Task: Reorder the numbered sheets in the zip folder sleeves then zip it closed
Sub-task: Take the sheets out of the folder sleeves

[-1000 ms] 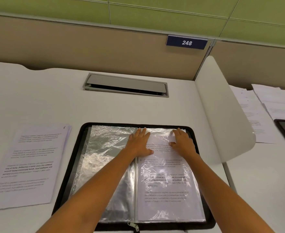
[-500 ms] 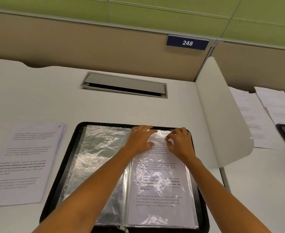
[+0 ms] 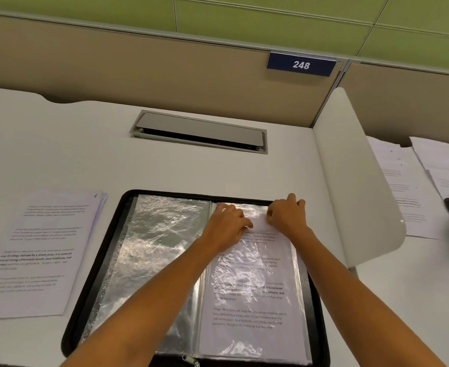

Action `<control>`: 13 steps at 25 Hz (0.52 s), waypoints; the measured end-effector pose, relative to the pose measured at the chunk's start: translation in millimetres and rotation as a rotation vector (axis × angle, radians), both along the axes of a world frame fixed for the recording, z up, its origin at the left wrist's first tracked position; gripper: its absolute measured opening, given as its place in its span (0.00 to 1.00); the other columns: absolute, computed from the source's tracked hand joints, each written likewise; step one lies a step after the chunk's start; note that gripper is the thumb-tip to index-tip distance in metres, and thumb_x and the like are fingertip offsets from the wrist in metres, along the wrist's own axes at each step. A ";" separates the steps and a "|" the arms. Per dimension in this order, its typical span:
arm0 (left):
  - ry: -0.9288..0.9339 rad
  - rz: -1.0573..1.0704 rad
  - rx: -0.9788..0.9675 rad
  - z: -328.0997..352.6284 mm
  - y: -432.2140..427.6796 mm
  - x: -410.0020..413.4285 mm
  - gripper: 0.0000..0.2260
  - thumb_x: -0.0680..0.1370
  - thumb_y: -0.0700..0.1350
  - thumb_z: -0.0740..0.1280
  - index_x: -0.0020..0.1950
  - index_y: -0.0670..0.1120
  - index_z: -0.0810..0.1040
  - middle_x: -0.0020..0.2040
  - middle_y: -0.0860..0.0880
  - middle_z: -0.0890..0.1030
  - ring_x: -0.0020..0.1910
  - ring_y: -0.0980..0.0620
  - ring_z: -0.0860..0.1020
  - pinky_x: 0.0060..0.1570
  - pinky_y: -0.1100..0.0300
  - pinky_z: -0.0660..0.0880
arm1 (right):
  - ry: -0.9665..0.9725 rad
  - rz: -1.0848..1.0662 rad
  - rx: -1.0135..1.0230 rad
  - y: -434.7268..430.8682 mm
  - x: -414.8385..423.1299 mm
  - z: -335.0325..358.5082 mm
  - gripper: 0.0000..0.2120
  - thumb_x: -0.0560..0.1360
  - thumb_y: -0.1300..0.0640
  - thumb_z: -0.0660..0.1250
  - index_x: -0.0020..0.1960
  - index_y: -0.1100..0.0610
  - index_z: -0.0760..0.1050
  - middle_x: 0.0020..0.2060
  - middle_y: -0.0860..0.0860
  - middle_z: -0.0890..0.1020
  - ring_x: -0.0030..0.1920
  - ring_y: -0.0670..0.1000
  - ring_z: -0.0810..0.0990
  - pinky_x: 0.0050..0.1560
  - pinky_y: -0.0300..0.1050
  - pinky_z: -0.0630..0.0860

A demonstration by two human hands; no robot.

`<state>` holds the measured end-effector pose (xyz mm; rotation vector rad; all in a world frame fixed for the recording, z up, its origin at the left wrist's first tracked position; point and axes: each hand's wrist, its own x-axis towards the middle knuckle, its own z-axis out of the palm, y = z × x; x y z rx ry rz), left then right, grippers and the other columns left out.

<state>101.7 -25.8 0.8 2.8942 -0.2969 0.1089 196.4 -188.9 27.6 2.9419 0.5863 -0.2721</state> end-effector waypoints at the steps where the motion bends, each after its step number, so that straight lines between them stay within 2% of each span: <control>1: -0.003 -0.001 0.007 -0.5 -0.3 0.2 0.11 0.80 0.51 0.63 0.60 0.57 0.80 0.55 0.53 0.81 0.58 0.50 0.74 0.65 0.50 0.61 | 0.041 0.025 -0.030 3.5 2.6 1.6 0.10 0.75 0.47 0.66 0.52 0.50 0.81 0.51 0.50 0.81 0.62 0.55 0.68 0.60 0.53 0.63; 6: -0.004 0.008 0.004 -5.8 -0.6 0.8 0.11 0.80 0.51 0.62 0.60 0.57 0.80 0.55 0.53 0.80 0.58 0.50 0.74 0.65 0.50 0.60 | 0.136 0.099 -0.115 8.8 6.9 4.5 0.11 0.72 0.46 0.70 0.52 0.49 0.79 0.56 0.52 0.75 0.65 0.58 0.64 0.63 0.53 0.63; 9: -0.024 0.016 -0.022 -5.3 -2.3 3.7 0.10 0.80 0.51 0.63 0.58 0.56 0.81 0.55 0.53 0.81 0.58 0.51 0.74 0.65 0.51 0.61 | 0.167 0.095 -0.055 5.2 11.6 3.0 0.08 0.74 0.50 0.65 0.51 0.50 0.79 0.55 0.52 0.75 0.63 0.58 0.65 0.61 0.52 0.64; 13: -0.051 0.042 -0.051 -3.4 -1.6 10.0 0.10 0.78 0.50 0.65 0.57 0.54 0.81 0.53 0.52 0.81 0.55 0.49 0.76 0.61 0.49 0.65 | 0.211 0.085 0.037 3.0 23.2 5.1 0.09 0.76 0.52 0.63 0.51 0.51 0.80 0.53 0.53 0.76 0.61 0.59 0.66 0.59 0.52 0.65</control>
